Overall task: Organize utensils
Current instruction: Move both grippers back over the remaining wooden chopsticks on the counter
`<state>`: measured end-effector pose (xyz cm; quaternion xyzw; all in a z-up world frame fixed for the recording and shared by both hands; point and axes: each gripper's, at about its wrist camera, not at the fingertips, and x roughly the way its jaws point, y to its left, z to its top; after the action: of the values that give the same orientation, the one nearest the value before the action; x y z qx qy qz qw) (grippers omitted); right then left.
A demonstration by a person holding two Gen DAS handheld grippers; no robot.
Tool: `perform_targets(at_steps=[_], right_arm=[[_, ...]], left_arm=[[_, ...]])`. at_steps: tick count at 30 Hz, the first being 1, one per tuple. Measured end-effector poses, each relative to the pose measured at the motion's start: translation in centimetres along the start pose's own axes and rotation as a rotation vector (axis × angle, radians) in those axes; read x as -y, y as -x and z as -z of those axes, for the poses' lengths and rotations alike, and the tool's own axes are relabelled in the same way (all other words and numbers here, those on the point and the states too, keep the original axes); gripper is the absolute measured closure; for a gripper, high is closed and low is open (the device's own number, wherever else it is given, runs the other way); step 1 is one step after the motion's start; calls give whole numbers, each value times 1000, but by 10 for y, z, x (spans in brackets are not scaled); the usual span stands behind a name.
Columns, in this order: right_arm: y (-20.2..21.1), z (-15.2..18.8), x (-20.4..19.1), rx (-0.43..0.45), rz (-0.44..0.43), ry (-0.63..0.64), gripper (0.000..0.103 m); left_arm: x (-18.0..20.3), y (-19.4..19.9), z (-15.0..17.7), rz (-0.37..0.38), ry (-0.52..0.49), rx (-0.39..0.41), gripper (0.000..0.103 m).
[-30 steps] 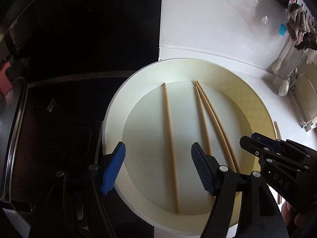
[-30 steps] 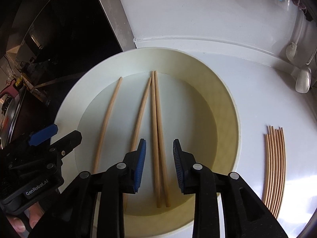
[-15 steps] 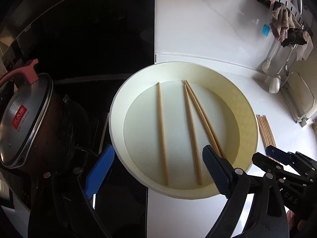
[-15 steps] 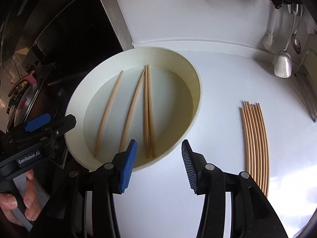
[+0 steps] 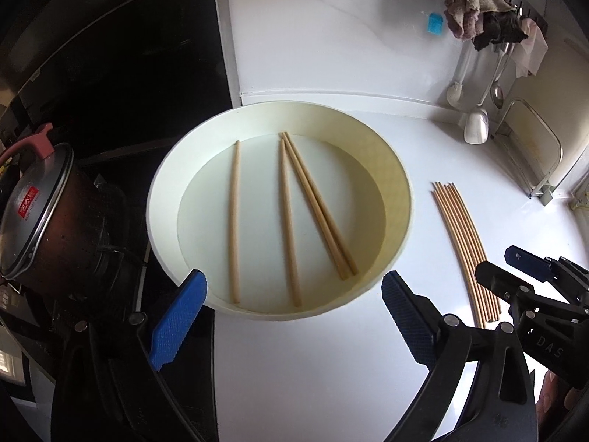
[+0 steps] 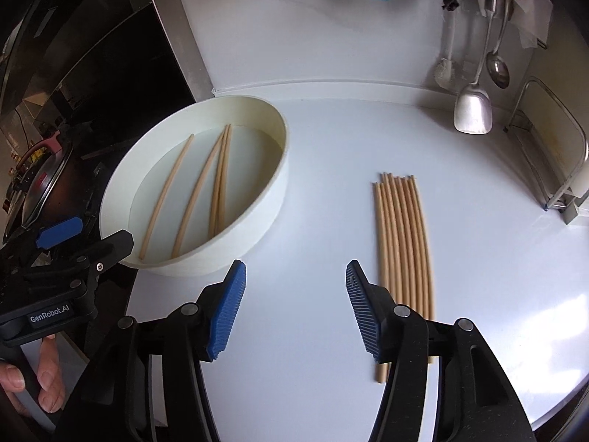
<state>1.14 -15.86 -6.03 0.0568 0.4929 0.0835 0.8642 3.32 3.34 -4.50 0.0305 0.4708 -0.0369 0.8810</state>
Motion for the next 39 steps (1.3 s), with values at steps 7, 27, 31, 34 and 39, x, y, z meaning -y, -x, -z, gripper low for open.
perform_targets(at_steps=[7, 27, 31, 34, 39], right_arm=[[18, 18, 48, 2, 44, -50, 46], [-35, 46, 149, 44, 75, -104, 46], [-48, 44, 146, 70, 70, -73, 46], [-58, 43, 147, 76, 67, -61, 46], [-68, 41, 148, 72, 81, -58, 46]], left_arm=[[53, 2, 7, 47, -25, -1, 9], [147, -52, 39, 53, 8, -19, 8], [148, -60, 46, 43, 34, 4, 8], [149, -65, 50, 30, 41, 19, 8], [150, -71, 53, 21, 51, 3, 8]])
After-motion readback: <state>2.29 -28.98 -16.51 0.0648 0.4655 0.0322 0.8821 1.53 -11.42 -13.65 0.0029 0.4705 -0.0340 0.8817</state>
